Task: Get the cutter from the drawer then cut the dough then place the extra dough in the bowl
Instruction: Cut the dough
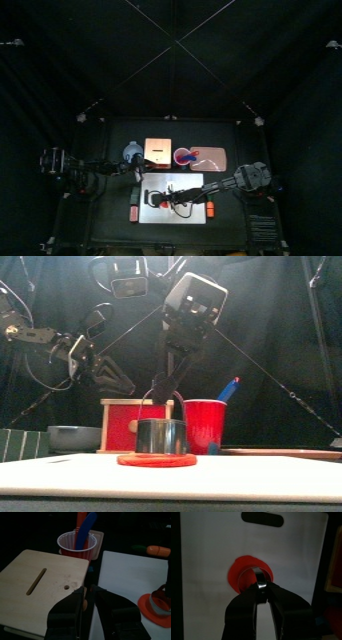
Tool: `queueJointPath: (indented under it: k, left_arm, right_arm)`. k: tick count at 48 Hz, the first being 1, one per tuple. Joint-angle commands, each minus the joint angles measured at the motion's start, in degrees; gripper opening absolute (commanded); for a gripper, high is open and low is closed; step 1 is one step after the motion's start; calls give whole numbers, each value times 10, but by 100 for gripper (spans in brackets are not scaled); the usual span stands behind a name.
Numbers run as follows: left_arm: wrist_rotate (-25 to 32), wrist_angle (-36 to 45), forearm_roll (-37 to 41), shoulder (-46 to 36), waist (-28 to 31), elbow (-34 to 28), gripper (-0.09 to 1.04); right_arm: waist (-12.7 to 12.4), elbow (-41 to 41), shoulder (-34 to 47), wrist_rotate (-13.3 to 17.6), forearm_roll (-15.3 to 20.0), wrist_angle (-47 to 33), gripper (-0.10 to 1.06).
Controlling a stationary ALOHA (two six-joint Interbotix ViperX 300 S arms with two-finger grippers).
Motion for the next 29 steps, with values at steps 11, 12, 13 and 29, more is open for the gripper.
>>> queueJointPath:
  k: [11, 12, 13, 29]
  left_arm:
    - [-1, -6, -2, -7, -1, -5, 64]
    - [-1, -6, -2, -6, -2, -5, 64]
    - [0, -6, -2, -6, -2, -5, 64]
    - [-4, -6, -4, -7, -3, -7, 64]
  right_arm:
    - [-4, -14, -11, 1, 4, -7, 72]
    - [-4, -14, -11, 1, 5, -7, 73]
    - [-3, -14, -12, 1, 6, -7, 74]
    - [-4, 11, -78, 1, 0, -14, 81]
